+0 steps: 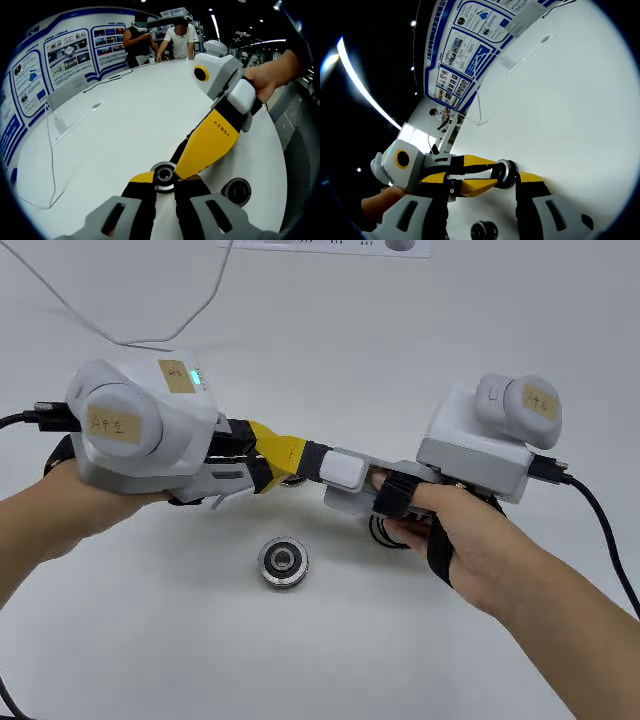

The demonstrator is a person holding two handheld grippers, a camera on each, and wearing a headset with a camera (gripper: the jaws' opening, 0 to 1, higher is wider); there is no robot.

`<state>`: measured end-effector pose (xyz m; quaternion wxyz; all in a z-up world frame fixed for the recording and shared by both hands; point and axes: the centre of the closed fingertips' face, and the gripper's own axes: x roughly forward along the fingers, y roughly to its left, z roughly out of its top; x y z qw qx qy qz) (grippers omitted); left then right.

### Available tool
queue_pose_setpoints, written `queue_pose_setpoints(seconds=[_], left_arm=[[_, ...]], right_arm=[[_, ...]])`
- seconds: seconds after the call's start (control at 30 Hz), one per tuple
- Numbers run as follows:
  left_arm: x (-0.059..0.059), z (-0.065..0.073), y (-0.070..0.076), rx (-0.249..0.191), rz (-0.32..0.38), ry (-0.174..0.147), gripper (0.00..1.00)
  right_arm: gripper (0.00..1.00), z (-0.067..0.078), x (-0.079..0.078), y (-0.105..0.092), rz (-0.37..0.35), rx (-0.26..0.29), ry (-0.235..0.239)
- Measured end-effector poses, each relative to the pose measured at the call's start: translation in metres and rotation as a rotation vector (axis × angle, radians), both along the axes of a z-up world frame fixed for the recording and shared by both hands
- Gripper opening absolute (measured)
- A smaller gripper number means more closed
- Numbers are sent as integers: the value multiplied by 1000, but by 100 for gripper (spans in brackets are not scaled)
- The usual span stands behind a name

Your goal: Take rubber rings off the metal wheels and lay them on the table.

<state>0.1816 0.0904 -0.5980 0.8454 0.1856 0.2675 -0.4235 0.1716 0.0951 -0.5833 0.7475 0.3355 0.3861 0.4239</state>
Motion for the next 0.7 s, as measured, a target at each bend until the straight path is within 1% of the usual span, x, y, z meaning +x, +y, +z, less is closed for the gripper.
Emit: queue_pose_setpoints(seconds=[0.07, 0.17, 0.27, 0.37, 0.53, 0.6, 0.7], left_arm=[[0, 0, 0, 0, 0, 0, 13], [0, 0, 0, 0, 0, 0, 13], [0, 0, 0, -1, 0, 0, 13], [0, 0, 0, -1, 0, 0, 13], [0, 0, 0, 0, -1, 0, 13], [-1, 0, 0, 0, 0, 0, 13], [-1, 0, 0, 1, -1, -1, 13]], right_arm=[[53, 1, -2, -1, 4, 12, 15], [53, 2, -2, -1, 10, 18, 18], [50, 1, 0, -5, -14, 40, 46], [46, 0, 1, -8, -29, 52, 53], [43, 0, 1, -7, -22, 42, 41], [38, -3, 3, -10, -24, 25, 31], [33, -6, 5, -10, -28, 20, 36]])
